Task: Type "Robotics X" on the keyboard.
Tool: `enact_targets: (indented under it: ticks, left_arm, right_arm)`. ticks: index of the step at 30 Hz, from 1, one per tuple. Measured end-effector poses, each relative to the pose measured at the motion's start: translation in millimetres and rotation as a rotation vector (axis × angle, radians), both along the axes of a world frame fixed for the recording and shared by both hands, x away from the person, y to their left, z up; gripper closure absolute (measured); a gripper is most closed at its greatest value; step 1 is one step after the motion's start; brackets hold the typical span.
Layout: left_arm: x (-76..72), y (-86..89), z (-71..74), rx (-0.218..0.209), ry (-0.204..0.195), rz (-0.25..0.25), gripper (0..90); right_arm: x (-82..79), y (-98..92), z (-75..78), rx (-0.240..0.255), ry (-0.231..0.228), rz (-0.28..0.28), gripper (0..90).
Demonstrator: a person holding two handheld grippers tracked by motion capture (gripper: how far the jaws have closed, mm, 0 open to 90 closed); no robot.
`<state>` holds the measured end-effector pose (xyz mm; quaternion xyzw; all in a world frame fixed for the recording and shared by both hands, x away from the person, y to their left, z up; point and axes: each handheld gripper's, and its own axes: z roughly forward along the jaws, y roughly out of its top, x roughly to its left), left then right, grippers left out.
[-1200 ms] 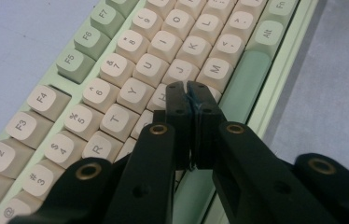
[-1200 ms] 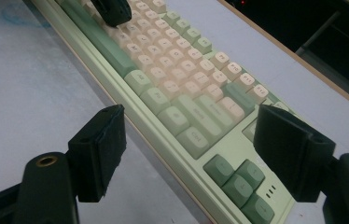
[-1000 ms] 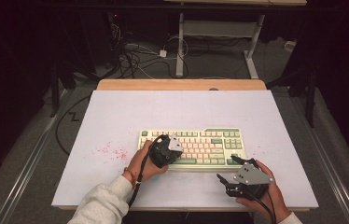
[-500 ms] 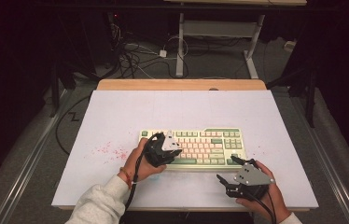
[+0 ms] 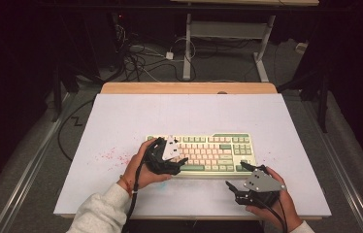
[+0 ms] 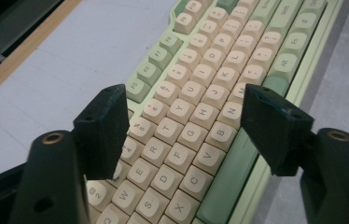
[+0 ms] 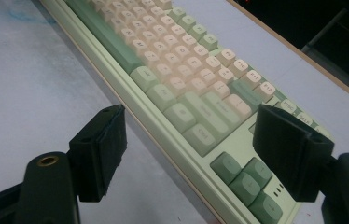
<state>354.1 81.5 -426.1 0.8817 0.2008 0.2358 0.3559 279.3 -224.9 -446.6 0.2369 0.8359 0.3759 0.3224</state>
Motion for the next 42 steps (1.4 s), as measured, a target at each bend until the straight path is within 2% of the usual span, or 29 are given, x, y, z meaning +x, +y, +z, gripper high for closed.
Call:
enact_targets:
  ticks: [3, 5, 9, 10, 15, 18, 29, 33, 35, 36, 37, 38, 39, 42]
  left_arm:
    - [-4.7, 4.4, 0.3, -0.011, -0.033, 0.013, 23.5]
    - [-5.5, 5.6, 0.4, -0.014, -0.035, 0.01, 21.0]
    - [-9.8, 10.5, 0.1, -0.019, -0.054, 0.015, 19.4]
    - [-12.6, 13.0, -0.3, -0.017, -0.073, 0.02, 19.4]
    - [-17.6, 19.9, -1.5, -0.016, -0.092, 0.026, 19.3]
    - [-22.2, 25.2, -3.8, -0.001, -0.113, 0.033, 18.6]
    - [-40.0, 56.2, -9.5, -0.014, -0.129, 0.067, 17.3]
    - [-44.6, 65.7, -15.7, 0.001, -0.117, 0.08, 17.3]
    - [-46.5, 70.0, -19.4, 0.011, -0.111, 0.086, 17.4]
    - [-47.5, 72.3, -21.1, 0.011, -0.107, 0.09, 17.4]
    - [-48.5, 74.6, -22.8, 0.011, -0.103, 0.095, 17.3]
    - [-49.4, 76.8, -24.5, 0.013, -0.098, 0.097, 17.3]
    - [-50.3, 79.0, -26.0, 0.017, -0.091, 0.098, 17.4]
    - [-53.8, 84.4, -30.3, 0.028, -0.08, 0.112, 17.3]
  right_arm:
    - [0.4, -1.0, 0.2, 0.004, 0.002, -0.005, 26.7]
    - [0.6, -1.4, 0.1, 0.004, 0.003, -0.006, 26.7]
    - [1.0, -1.8, 0.3, 0.005, 0.004, -0.009, 26.8]
    - [1.0, -2.0, 0.4, 0.007, 0.004, -0.008, 26.8]
    - [1.3, -2.6, 0.7, 0.009, 0.005, -0.012, 26.8]
    - [1.4, -2.8, 1.0, 0.013, 0.005, -0.013, 26.9]
    - [3.3, -2.4, 0.8, 0.023, 0.018, -0.02, 28.7]
    - [5.2, -1.7, 1.7, 0.021, 0.025, -0.023, 32.8]
    - [7.4, -1.6, 3.8, 0.029, 0.033, -0.019, 40.0]
    - [7.4, -1.6, 3.8, 0.029, 0.033, -0.019, 40.0]
    - [10.2, -1.3, 5.5, 0.039, 0.043, -0.012, 47.7]
    - [10.2, -1.3, 5.5, 0.039, 0.043, -0.012, 47.7]
    - [14.2, -0.1, 7.8, 0.047, 0.059, -0.01, 57.7]
    - [22.5, 2.4, 11.7, 0.064, 0.083, -0.007, 69.9]
